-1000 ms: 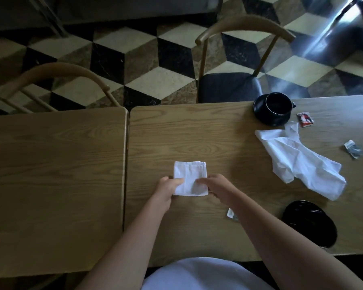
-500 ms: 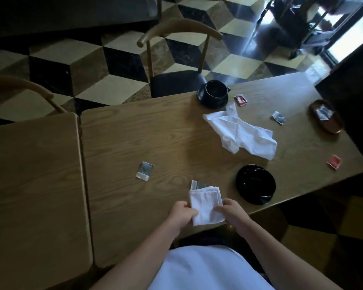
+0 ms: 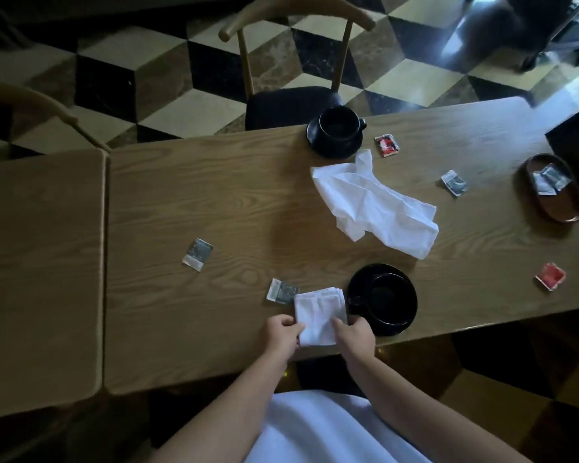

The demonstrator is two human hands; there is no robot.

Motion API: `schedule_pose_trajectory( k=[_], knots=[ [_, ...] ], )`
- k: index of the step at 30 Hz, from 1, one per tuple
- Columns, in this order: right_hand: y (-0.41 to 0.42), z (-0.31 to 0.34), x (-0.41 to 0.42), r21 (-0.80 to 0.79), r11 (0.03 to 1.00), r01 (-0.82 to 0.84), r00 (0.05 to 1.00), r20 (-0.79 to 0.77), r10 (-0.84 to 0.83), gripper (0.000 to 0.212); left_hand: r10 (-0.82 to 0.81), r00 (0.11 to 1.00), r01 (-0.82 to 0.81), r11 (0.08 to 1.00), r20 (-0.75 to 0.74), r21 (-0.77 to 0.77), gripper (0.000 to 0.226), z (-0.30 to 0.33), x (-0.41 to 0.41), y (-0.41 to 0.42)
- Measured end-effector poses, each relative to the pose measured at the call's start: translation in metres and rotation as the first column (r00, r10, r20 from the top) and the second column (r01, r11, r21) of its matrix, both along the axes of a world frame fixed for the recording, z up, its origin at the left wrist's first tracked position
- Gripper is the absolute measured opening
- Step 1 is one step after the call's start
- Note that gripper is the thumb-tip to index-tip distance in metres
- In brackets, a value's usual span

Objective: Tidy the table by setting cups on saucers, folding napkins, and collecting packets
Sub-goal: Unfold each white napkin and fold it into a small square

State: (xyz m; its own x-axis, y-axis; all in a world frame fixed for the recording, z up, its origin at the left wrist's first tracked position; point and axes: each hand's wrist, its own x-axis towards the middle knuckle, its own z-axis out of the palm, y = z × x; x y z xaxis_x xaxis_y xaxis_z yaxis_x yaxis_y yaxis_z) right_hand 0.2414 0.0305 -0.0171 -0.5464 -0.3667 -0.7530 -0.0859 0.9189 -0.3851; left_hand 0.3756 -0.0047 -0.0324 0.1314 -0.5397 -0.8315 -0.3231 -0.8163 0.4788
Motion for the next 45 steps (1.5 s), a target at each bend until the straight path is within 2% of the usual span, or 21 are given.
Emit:
schedule_pose_trajectory(
  k=[3,6,9,12,14,15,17,19,21,22,25,30,32,35,37,40,42,45],
  knots=[
    [0.005,-0.004,0.002,0.012,0.996,-0.087,0.996,-0.009,0.087,0.057,0.083,0.995,-0.083,0.997,0.047,-0.003,0.017,-0.006,-0.002,0.003],
    [0.008,-0.004,-0.004,-0.010,0.989,-0.150,0.988,0.033,0.150,0.058,0.107,0.993,-0.108,0.994,0.058,0.014,0.007,-0.011,-0.004,0.005],
    [0.011,0.001,-0.015,-0.023,0.956,-0.293,0.955,0.049,0.294,0.053,0.139,0.989,-0.141,0.990,0.057,0.020,0.018,-0.014,-0.002,0.004],
    [0.016,0.007,-0.023,-0.118,0.874,-0.472,0.881,-0.089,0.464,0.045,0.247,0.966,-0.247,0.969,0.079,-0.019,0.020,-0.014,0.000,-0.007],
    [0.016,0.010,-0.022,-0.198,0.777,-0.598,0.799,-0.224,0.558,0.048,0.317,0.944,-0.315,0.948,0.091,-0.039,0.017,-0.012,-0.001,-0.018],
    [0.014,0.010,-0.020,-0.231,0.694,-0.682,0.730,-0.281,0.623,0.050,0.339,0.936,-0.336,0.941,0.093,-0.048,0.016,-0.011,-0.002,-0.024],
    [0.008,0.007,-0.017,-0.219,0.488,-0.845,0.535,-0.355,0.766,0.050,0.356,0.930,-0.352,0.934,0.095,-0.060,0.015,-0.010,-0.006,-0.035],
    [0.000,0.003,-0.017,-0.136,0.344,-0.929,0.370,-0.362,0.856,0.045,0.354,0.931,-0.350,0.935,0.093,-0.057,0.014,-0.009,-0.009,-0.043],
    [-0.006,-0.001,-0.018,-0.070,0.271,-0.960,0.278,-0.355,0.893,0.042,0.349,0.933,-0.346,0.937,0.090,-0.049,0.010,-0.011,-0.011,-0.049],
    [-0.008,-0.003,-0.019,-0.058,0.264,-0.963,0.267,-0.350,0.898,0.042,0.346,0.934,-0.343,0.938,0.095,-0.045,0.008,-0.012,-0.011,-0.052],
    [-0.014,-0.006,-0.021,-0.056,0.306,-0.950,0.308,-0.306,0.901,0.047,0.321,0.939,-0.320,0.947,0.125,-0.034,0.008,-0.015,-0.008,-0.056],
    [-0.032,-0.001,-0.022,-0.092,0.407,-0.909,0.417,-0.165,0.894,0.043,0.331,0.927,-0.323,0.944,0.175,-0.072,0.006,-0.014,0.001,-0.057],
    [-0.052,0.009,-0.032,-0.183,0.557,-0.810,0.582,-0.144,0.800,0.030,0.314,0.929,-0.292,0.947,0.196,-0.135,0.008,-0.010,-0.002,-0.058],
    [-0.092,0.021,-0.067,-0.323,0.800,-0.506,0.862,-0.145,0.486,0.017,0.222,0.963,-0.188,0.960,0.155,-0.209,0.009,0.001,-0.024,-0.069],
    [-0.119,0.023,-0.099,-0.343,0.873,-0.347,0.937,-0.177,0.302,0.021,0.151,0.985,-0.129,0.966,0.085,-0.226,0.008,0.011,-0.047,-0.085],
    [-0.151,0.018,-0.150,-0.303,0.893,-0.333,0.905,-0.368,0.212,0.038,0.047,0.999,-0.047,0.974,-0.005,-0.224,0.006,0.026,-0.084,-0.113],
    [-0.168,0.015,-0.181,-0.235,0.878,-0.418,0.843,-0.460,0.279,0.052,0.002,0.997,-0.017,0.978,-0.072,-0.210,0.008,0.035,-0.108,-0.130],
    [-0.189,0.010,-0.208,-0.103,0.829,-0.549,0.772,-0.443,0.456,0.059,-0.070,0.988,0.047,0.986,-0.140,-0.161,0.015,0.047,-0.137,-0.149]
  ],
)
